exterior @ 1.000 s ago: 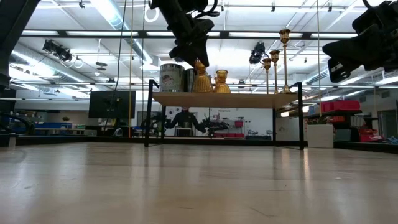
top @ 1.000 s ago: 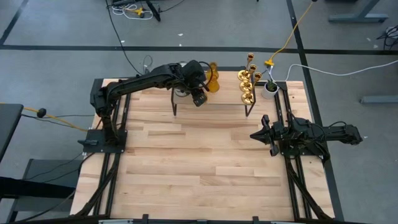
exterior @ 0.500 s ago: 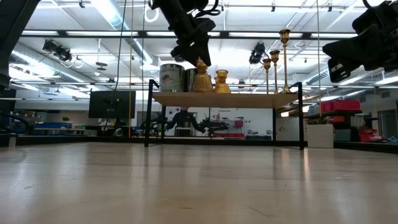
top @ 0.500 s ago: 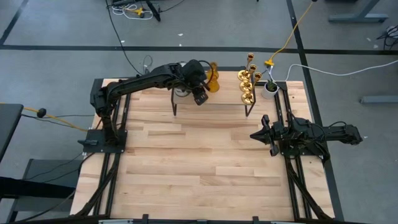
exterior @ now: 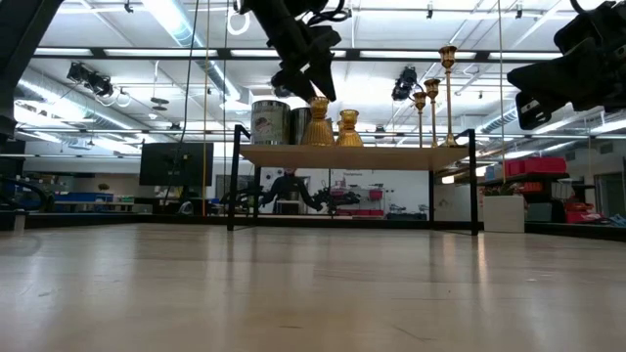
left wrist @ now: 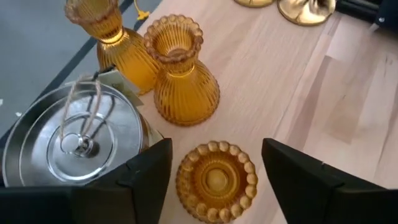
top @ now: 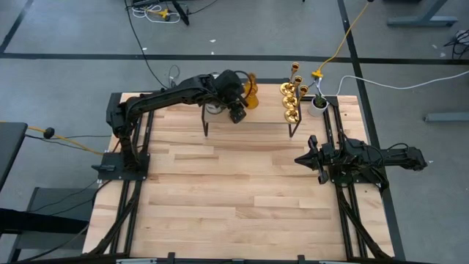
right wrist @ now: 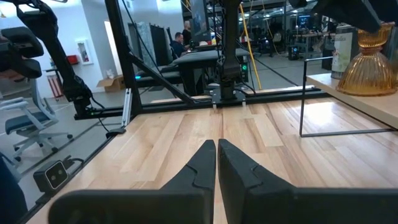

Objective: Pick & Place candle stick holders
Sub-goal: Put the orange glass candle holder on the shelf aligned with the other orange glass candle holders

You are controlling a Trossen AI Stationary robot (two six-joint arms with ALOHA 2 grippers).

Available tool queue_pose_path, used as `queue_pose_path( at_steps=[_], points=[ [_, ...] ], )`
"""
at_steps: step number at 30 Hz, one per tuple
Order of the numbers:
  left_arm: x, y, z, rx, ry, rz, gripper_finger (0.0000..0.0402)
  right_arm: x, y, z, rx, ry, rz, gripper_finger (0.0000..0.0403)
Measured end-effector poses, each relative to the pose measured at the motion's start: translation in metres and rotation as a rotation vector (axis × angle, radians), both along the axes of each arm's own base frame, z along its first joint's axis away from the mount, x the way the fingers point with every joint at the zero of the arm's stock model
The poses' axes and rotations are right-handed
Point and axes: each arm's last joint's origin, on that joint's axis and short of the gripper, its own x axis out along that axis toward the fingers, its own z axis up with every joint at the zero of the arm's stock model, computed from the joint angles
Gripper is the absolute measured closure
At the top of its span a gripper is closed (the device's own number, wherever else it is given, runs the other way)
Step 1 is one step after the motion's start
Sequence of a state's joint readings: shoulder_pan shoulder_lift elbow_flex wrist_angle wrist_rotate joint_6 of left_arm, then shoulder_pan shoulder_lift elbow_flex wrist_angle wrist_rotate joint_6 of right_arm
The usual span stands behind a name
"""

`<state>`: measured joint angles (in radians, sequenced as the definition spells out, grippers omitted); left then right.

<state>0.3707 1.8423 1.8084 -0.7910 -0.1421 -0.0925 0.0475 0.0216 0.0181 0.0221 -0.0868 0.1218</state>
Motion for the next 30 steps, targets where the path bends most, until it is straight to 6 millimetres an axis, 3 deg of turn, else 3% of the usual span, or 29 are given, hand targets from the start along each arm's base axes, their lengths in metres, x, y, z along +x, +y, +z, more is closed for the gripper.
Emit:
queue_pose_path(
  at_steps=[11,20,24,30],
  points=[
    [0.005,-0.007,0.004,0.024,-0.034,-0.015,0.0108,0.0,0.0,0.0,0.0,0.0,0.0,0.0382],
    [-0.011,-0.028,0.027,0.087,-0.032,-0.002,0.0108,0.0,0.0,0.0,0.0,0.0,0.0,0.0382],
    [-0.018,-0.033,0.028,0.091,0.021,0.015,0.0122,0.0,0.0,0.0,0.0,0.0,0.0,0.0382],
    [-0.024,-0.035,0.023,0.05,0.092,0.027,0.0174,0.0,0.0,0.0,0.0,0.0,0.0,0.0382]
  ],
)
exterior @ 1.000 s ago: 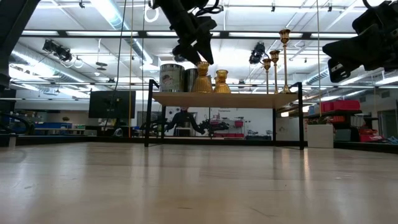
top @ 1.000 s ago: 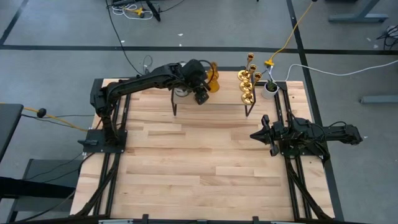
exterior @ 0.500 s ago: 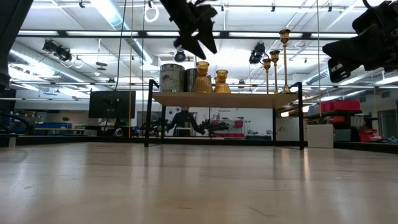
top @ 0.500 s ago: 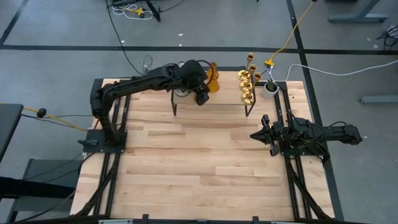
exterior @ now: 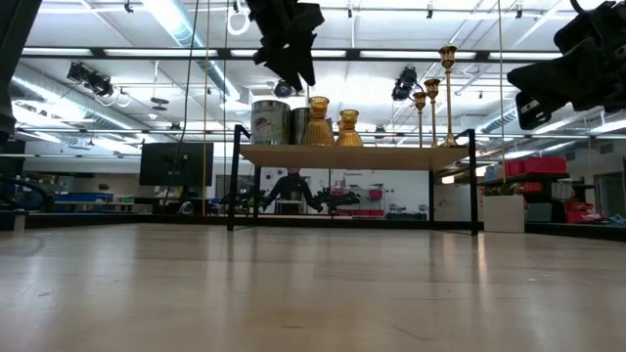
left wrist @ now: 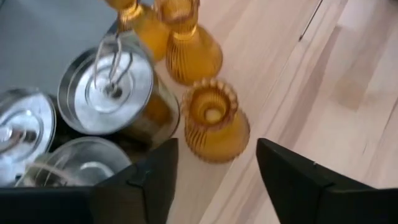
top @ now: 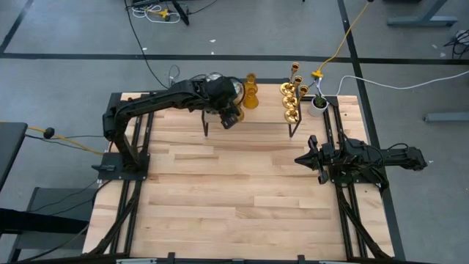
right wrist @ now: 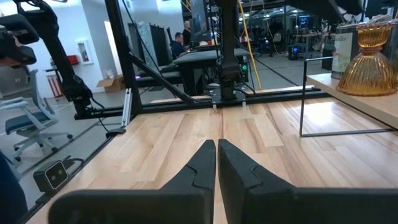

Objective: Pick & Place candle stick holders
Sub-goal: Put the orange glass candle holder on the shelf aligned with the other orange glass candle holders

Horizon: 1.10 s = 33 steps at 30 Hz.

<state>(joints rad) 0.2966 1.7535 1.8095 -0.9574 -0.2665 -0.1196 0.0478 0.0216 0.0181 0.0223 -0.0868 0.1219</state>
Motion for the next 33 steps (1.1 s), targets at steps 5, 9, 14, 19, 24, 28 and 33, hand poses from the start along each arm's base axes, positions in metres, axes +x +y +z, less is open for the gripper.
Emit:
queue_pose_path(
  at_steps=[5,9,14,19,24,28,33],
  points=[
    [-0.003,-0.001,-0.002,-0.012,0.041,-0.001,0.0222,0.0,0.0,0.0,0.0,0.0,0.0,0.0382],
    [-0.003,0.002,-0.006,-0.018,0.061,0.006,0.0256,0.0,0.0,0.0,0.0,0.0,0.0,0.0382],
    [-0.001,0.008,-0.012,-0.02,0.085,0.011,0.0295,0.0,0.0,0.0,0.0,0.0,0.0,0.0382],
    [0.003,0.011,-0.017,0.001,0.109,-0.02,0.0329,0.0,0.0,0.0,0.0,0.0,0.0,0.0382],
    [0.005,0.012,-0.021,-0.001,0.123,-0.022,0.0363,0.0,0.0,0.0,0.0,0.0,0.0,0.0382],
    [0.006,0.013,-0.022,0.0,0.129,-0.025,0.0392,0.0,0.0,0.0,0.0,0.0,0.0,0.0382],
    [0.006,0.013,-0.022,0.01,0.136,-0.039,0.0394,0.0,0.0,0.0,0.0,0.0,0.0,0.0382]
  ],
)
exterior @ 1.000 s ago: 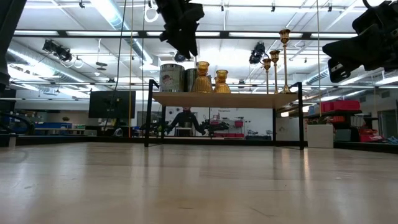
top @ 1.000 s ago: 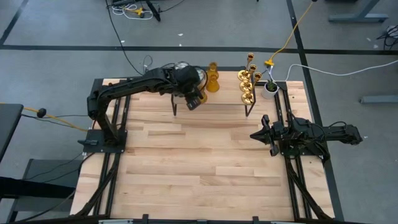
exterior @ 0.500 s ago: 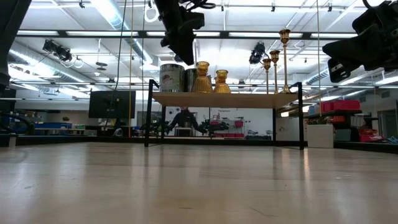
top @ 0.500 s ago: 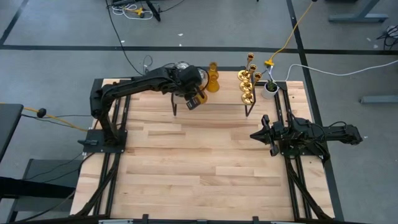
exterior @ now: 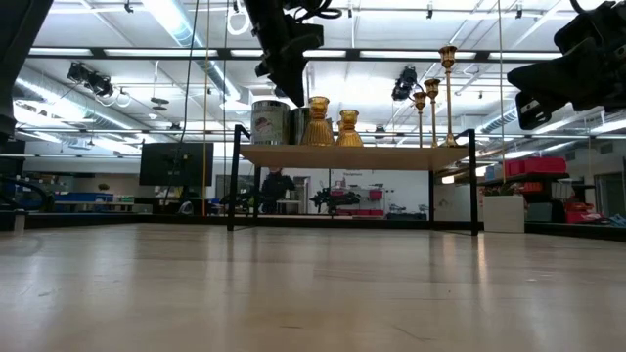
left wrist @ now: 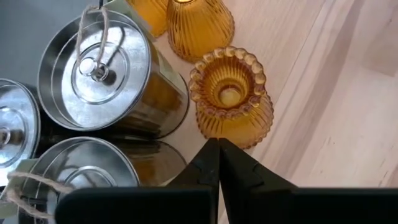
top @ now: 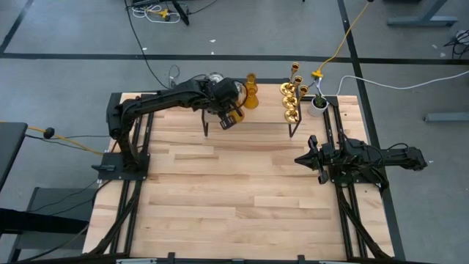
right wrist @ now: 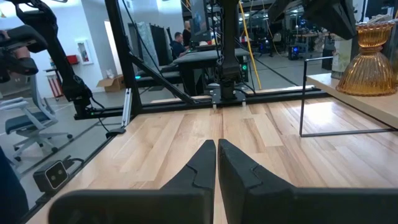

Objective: Pick & Place candle stick holders
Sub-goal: Put the orange glass candle holder on the shelf aligned with the other orange glass candle holders

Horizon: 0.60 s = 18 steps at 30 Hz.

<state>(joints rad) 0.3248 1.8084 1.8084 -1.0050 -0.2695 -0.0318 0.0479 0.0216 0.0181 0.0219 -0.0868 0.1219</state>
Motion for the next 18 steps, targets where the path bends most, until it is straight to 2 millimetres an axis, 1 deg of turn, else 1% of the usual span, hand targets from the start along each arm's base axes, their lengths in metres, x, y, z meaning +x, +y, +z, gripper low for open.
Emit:
queue_pose_path(
  at_steps=[4,8,13,18],
  points=[
    [-0.001,0.002,0.0,0.001,0.002,0.002,0.0397,0.0,0.0,0.0,0.0,0.0,0.0,0.0382],
    [0.001,0.006,-0.005,-0.003,0.02,0.013,0.0397,0.0,0.0,0.0,0.0,0.0,0.0,0.0382],
    [0.007,0.011,-0.013,0.001,0.024,0.023,0.0398,0.0,0.0,0.0,0.0,0.0,0.0,0.0382],
    [0.014,0.015,-0.015,0.025,-0.013,0.017,0.0399,0.0,0.0,0.0,0.0,0.0,0.0,0.0382]
  ],
)
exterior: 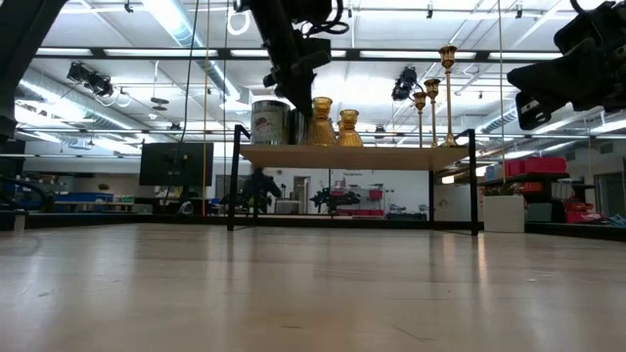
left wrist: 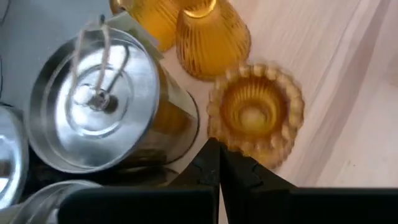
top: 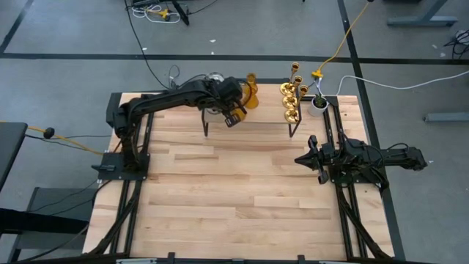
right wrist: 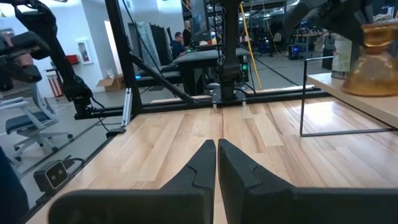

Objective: Pick & Place candle stick holders
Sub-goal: Put the orange glass candle holder on the shelf aligned with the other orange glass candle holders

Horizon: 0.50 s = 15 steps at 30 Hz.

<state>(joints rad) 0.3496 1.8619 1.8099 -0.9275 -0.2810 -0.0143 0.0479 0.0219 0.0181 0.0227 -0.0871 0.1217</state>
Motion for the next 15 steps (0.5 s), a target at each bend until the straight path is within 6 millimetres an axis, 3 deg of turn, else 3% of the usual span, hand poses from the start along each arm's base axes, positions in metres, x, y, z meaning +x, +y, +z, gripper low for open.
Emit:
queue_pose_path(
  at_steps=[15],
  points=[
    [0.011,0.003,0.001,0.001,-0.103,-0.029,0.0398,0.0,0.0,0.0,0.0,0.0,-0.001,0.0382]
  ],
)
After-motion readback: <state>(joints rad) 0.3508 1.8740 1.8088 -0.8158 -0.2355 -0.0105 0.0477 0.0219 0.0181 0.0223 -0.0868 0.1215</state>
